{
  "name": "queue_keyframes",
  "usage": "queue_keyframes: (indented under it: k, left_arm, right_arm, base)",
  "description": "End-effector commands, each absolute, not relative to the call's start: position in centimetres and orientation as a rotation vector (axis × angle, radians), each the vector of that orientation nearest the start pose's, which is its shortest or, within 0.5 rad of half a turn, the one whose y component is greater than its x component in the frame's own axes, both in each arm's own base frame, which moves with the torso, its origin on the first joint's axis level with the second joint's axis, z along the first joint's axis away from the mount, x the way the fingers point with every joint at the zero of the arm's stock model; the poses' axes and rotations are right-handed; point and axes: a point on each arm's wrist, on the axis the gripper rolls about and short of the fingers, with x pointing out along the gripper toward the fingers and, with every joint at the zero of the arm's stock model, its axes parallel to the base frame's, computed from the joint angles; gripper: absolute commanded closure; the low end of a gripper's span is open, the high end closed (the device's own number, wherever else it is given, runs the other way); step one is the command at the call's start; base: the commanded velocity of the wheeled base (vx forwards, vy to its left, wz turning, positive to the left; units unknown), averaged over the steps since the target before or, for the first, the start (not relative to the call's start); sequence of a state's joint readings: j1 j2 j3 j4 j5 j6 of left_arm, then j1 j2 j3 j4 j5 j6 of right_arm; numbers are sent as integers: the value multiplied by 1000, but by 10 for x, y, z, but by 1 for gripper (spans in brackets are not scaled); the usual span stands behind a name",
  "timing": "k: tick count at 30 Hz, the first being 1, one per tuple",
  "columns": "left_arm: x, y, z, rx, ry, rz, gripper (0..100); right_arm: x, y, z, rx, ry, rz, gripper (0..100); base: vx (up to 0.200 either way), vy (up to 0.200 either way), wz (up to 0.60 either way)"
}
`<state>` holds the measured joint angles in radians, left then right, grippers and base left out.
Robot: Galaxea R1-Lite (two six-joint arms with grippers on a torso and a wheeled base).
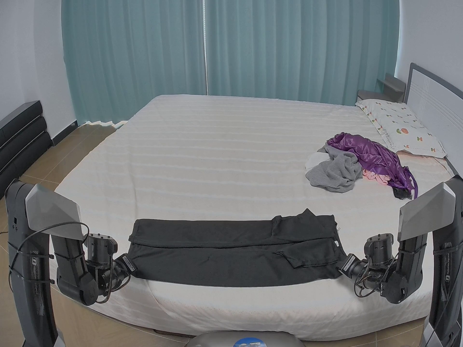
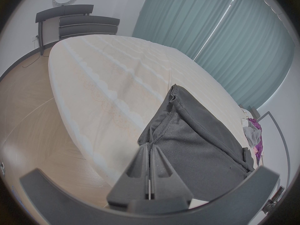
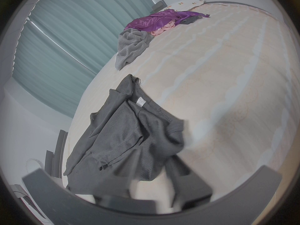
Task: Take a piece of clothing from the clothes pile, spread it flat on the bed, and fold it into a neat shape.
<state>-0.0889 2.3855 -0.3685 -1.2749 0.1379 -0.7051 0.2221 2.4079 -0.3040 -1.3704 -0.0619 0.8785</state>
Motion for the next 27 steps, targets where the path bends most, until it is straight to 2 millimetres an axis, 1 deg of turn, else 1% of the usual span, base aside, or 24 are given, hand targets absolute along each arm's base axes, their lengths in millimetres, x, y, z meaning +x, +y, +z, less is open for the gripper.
queue_keyframes:
  k: [1,4,6,7,10,17,22,23,27]
  left_arm:
    - [286,-22,-53,-589,681,303,100]
    - [286,-22,-52,-590,679,302,100]
    - [286,-22,-52,-590,679,302,100]
    - [288,-22,-50,-594,662,299,100]
    - [288,-20,-49,-598,647,300,100]
    - [290,-13,-45,-604,626,312,100]
    - [290,-11,-40,-609,612,312,100]
    - [289,-11,-39,-608,613,310,100]
    - [287,-12,-40,-593,623,307,100]
  right_arm:
    - [266,58,-51,733,729,-182,100]
    - [263,55,-44,740,717,-179,100]
    - [263,55,-44,740,717,-179,100]
    - [259,54,-39,743,717,-177,100]
    - [255,55,-37,742,722,-174,100]
    - [245,55,-24,741,713,-159,100]
    - [237,58,-25,730,744,-152,100]
    - [233,59,-26,721,759,-151,100]
    - [227,60,-26,711,777,-151,100]
  base:
    - [0,0,0]
    - [0,0,0]
    - [0,0,0]
    - [0,0,0]
    - [0,0,0]
    - [0,0,0]
    - [0,0,0]
    - [0,0,0]
    - [0,0,0]
